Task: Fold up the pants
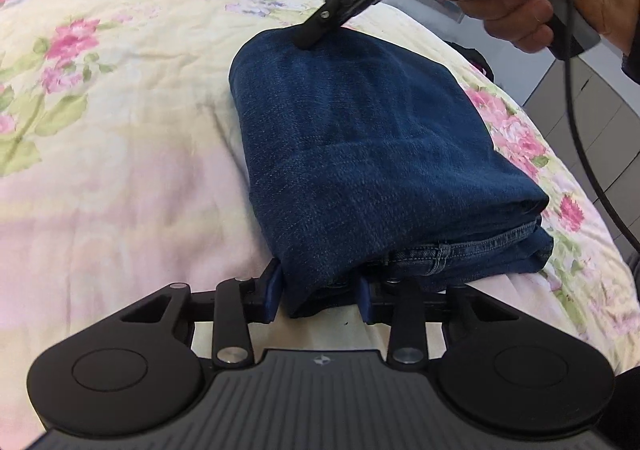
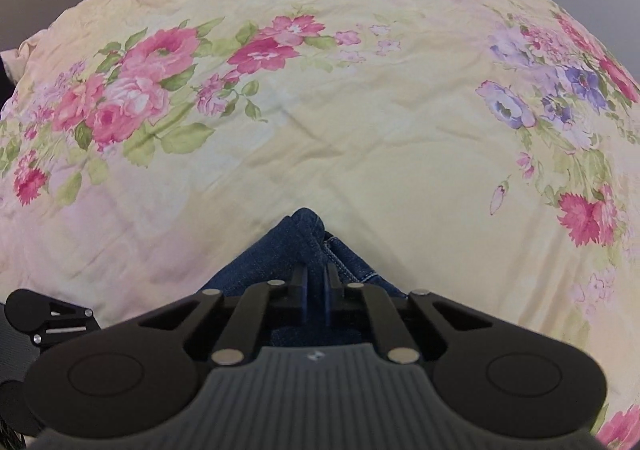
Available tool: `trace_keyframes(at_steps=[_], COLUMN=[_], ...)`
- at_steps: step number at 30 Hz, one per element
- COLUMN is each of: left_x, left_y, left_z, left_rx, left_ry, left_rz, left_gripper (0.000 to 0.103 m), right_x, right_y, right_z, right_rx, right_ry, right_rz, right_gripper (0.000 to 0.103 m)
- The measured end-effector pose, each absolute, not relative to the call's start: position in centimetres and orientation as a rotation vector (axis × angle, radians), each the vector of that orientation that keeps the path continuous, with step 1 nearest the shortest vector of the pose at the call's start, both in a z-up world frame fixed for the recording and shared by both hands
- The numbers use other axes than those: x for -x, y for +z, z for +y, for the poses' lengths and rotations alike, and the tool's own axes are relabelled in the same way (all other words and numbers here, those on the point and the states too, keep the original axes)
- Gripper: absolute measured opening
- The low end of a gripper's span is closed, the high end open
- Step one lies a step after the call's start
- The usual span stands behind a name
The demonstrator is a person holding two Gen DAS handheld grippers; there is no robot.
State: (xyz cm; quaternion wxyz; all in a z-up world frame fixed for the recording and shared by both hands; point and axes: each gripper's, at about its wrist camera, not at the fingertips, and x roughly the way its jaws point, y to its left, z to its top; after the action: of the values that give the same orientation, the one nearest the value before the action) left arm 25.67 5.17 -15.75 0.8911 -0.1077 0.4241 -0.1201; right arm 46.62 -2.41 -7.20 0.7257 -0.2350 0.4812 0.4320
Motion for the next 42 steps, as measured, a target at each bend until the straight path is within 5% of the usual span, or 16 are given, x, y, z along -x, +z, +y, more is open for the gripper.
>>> trace_keyframes(at_steps=[5, 6, 7, 11, 13, 15, 17, 22, 24, 28, 35, 37, 39, 41, 42], left_x=[-24.7, -24.4, -24.2, -22.9, -22.5, -22.4, -22.5, -23.0, -23.4, -22.4, -19.7, -19.7, -20.0, -20.7, -21.0], left_y=[-16.0, -16.2, -16.5, -16.3, -15.4, -14.4, -13.8, -13.9, -14.1, -14.3, -16.7, -15.6, -14.0, -12.7, -12.2], left_z=[3.2, 3.0, 3.2, 3.9, 5.3, 6.1, 5.7, 3.3, 2.7, 1.8, 1.0, 2.2, 3.5, 5.3, 6.3], left_rx=[0.095, 0.079, 0.099, 0.082, 0.121, 0.115, 0.059, -0.058, -0.076, -0.160, -0.201, -0.103, -0.017, 0.071, 0.116], left_ry=[-0.255, -0.266, -0.303, -0.267, -0.226, -0.217, -0.228, -0.262, -0.255, -0.277, -0.365, -0.369, -0.363, -0.350, -0.344], left_rz=[0.894, 0.903, 0.929, 0.887, 0.826, 0.766, 0.746, 0.734, 0.726, 0.711, 0.803, 0.775, 0.729, 0.693, 0.681], left_gripper=[0.023, 0.002, 0.000, 0.003, 0.013, 0.039, 0.042, 0.041, 0.011, 0.001, 0.000, 0.016, 0.063, 0.086, 0.086], right_x=[-47.2, -47.3, -47.3, -47.5, -47.3, -47.0, -46.9, -46.8, -46.8, -47.1, -47.4, -47.1, -46.6, -46.1, -45.7], right_y=[-7.8, -8.0, -8.1, -8.5, -8.6, -8.5, -8.4, -8.5, -8.6, -8.7, -8.9, -8.8, -8.3, -7.7, -7.4], right_z=[-2.0, -2.0, -1.9, -2.5, -2.8, -3.0, -3.1, -2.9, -3.0, -3.4, -4.0, -4.3, -5.2, -7.1, -8.6], right_rx=[0.447, 0.442, 0.436, 0.388, 0.386, 0.394, 0.390, 0.393, 0.387, 0.354, 0.300, 0.279, 0.242, 0.188, 0.150], right_ry=[0.842, 0.831, 0.817, 0.790, 0.804, 0.820, 0.821, 0.817, 0.815, 0.813, 0.817, 0.824, 0.834, 0.841, 0.842], right_rz=[1.050, 1.050, 1.049, 1.042, 1.040, 1.032, 1.032, 1.033, 1.034, 1.044, 1.058, 1.048, 1.025, 1.007, 0.992], right_gripper=[0.000, 0.000, 0.000, 0.000, 0.000, 0.000, 0.000, 0.000, 0.000, 0.000, 0.000, 0.002, 0.011, 0.049, 0.058])
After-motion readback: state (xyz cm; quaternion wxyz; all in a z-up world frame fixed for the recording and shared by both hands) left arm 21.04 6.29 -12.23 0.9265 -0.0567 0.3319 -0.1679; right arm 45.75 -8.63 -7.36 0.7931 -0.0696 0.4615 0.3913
